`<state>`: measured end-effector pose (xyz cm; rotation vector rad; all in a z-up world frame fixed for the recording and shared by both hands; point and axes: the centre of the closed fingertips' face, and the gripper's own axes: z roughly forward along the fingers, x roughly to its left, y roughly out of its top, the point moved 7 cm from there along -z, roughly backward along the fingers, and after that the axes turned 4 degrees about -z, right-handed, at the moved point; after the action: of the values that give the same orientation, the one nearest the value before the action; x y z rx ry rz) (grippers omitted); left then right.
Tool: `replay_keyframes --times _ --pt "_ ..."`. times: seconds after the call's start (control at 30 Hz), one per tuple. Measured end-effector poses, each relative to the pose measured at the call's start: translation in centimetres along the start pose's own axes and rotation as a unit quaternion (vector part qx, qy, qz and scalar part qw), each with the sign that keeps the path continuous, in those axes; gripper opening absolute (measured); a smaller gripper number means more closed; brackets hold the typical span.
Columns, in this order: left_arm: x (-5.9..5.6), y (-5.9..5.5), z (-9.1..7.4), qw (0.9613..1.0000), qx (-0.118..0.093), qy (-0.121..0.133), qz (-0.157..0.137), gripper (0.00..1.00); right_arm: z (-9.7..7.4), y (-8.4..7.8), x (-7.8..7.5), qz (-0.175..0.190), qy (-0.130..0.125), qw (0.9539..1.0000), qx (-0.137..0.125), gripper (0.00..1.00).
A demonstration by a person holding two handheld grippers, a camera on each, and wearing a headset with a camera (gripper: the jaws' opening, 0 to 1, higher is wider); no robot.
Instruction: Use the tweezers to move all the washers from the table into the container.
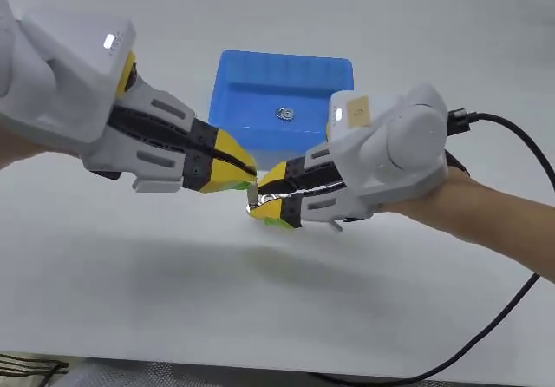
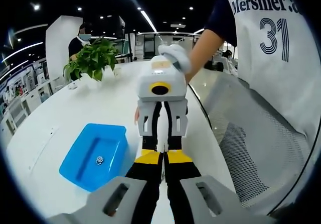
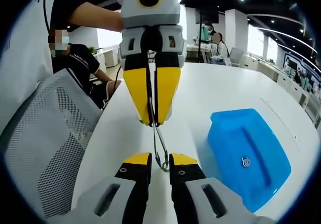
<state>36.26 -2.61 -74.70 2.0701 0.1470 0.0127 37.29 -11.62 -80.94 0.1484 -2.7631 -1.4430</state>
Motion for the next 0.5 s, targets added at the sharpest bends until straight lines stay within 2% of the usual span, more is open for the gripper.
replay_keyframes --times 0.1,0.13,0.27,0.5 --pt "0.01 0.07 0.12 1.0000 -0.001 0.000 0.000 0.05 0.30 0.17 -0.14 -0.018 -0.016 0.9997 0.003 0.13" --pt "0.09 0.08 0.12 1.0000 0.000 0.002 0.000 0.05 0.38 0.18 0.02 -0.016 -0.009 0.9998 0.003 0.12" --pt "-0.03 0.04 0.11 1.0000 0.001 -0.001 -0.002 0.05 0.31 0.16 -0.03 -0.017 -0.008 0.9998 0.005 0.11" --pt "-0.30 0.02 0.15 1.0000 0.004 -0.003 -0.004 0.05 0.30 0.23 0.32 -0.024 -0.016 0.9996 0.009 0.11"
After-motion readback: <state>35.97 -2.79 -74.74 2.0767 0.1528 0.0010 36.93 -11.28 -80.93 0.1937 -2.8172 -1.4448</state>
